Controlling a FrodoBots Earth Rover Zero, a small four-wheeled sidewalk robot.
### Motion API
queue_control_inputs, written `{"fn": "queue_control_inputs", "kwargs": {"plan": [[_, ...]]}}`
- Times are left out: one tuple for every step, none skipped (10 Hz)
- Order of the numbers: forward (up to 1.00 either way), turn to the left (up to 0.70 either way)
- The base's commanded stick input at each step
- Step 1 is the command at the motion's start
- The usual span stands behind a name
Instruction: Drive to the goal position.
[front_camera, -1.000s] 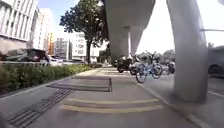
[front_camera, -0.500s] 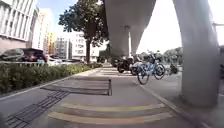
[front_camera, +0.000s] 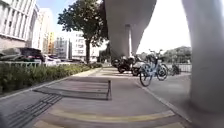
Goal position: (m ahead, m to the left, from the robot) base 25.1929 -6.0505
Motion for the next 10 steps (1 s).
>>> {"fn": "queue_control_inputs", "kwargs": {"plan": [[0.45,0.0],[0.45,0.0],[0.45,0.0],[0.45,0.0],[0.45,0.0],[0.45,0.0],[0.45,0.0],[0.45,0.0],[0.45,0.0],[0.45,0.0]]}}
